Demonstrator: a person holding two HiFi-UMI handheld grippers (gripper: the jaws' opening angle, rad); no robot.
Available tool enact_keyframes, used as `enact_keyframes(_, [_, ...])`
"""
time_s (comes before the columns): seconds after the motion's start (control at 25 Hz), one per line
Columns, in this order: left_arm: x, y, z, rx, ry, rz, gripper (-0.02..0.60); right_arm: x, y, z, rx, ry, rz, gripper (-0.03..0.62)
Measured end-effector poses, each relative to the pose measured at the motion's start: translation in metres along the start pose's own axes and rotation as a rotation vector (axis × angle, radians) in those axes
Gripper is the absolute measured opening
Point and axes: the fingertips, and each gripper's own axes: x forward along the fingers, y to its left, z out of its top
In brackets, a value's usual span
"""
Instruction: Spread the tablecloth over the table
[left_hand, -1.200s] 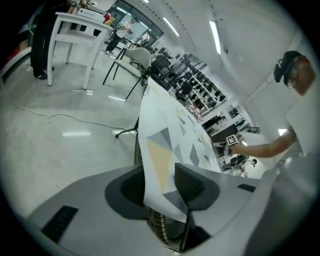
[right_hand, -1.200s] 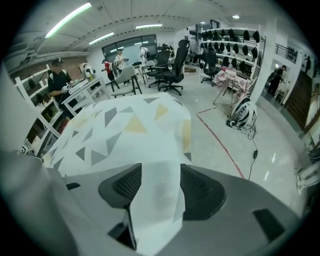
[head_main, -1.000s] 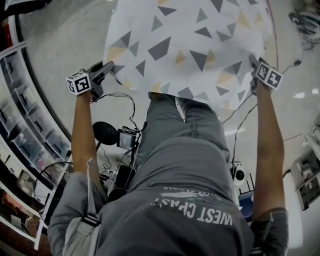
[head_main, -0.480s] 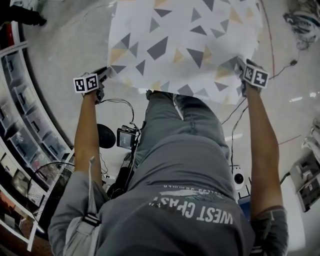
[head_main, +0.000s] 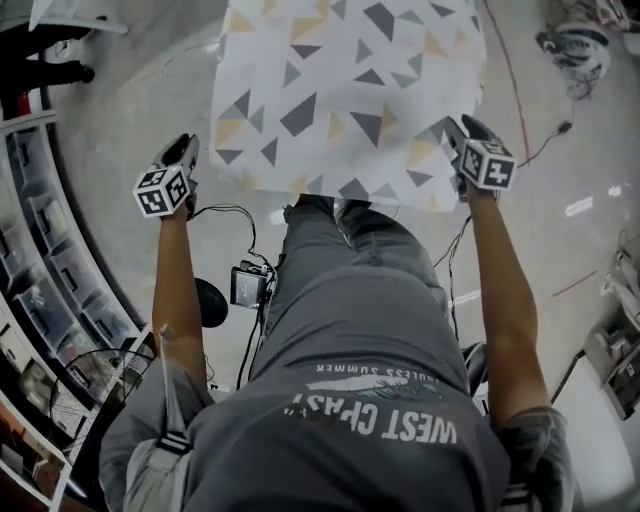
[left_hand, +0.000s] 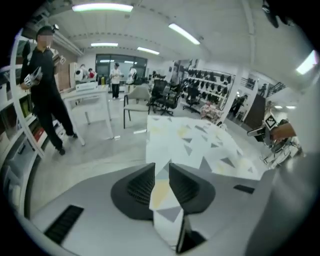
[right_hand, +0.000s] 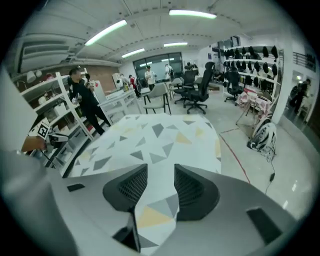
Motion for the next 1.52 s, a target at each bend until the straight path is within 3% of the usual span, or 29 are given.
enact_keyframes(0.32, [-0.069,-0.154,0.176,0.228,-0.400,-0.164,0.021,-0.114,0.103,0.115,-0.096,-0.360,0.161,0.020])
enact_keyframes(0.48, [-0.130,-0.220,0.239,0.309,-0.606,-0.192,0.011,-0.186,0.159,0.159,-0.183,-0.523,0.240,0.011])
enact_keyframes(0.64, [-0.194,-0.270,0.280,0.324,-0.744,-0.223,0.008,-0.249,0.203,0.189,-0.303,-0.611,0.279,0.011])
enact_keyframes(1.0, [-0.282,-0.370,0.298,0.504,-0.829,-0.320,0.008,-0.353,0.264,0.215,-0.483,-0.749,0.350,0.009])
enact_keyframes(1.24, [-0.308,-0.411,0.291,0.565,-0.842,-0.350,0.008,-0.386,0.282,0.210,-0.507,-0.761,0.377,0.009])
enact_keyframes(1.52, [-0.312,-0.421,0.283,0.558,-0.835,-0.349,0.008,-0.404,0.268,0.200,-0.504,-0.782,0.361,0.009])
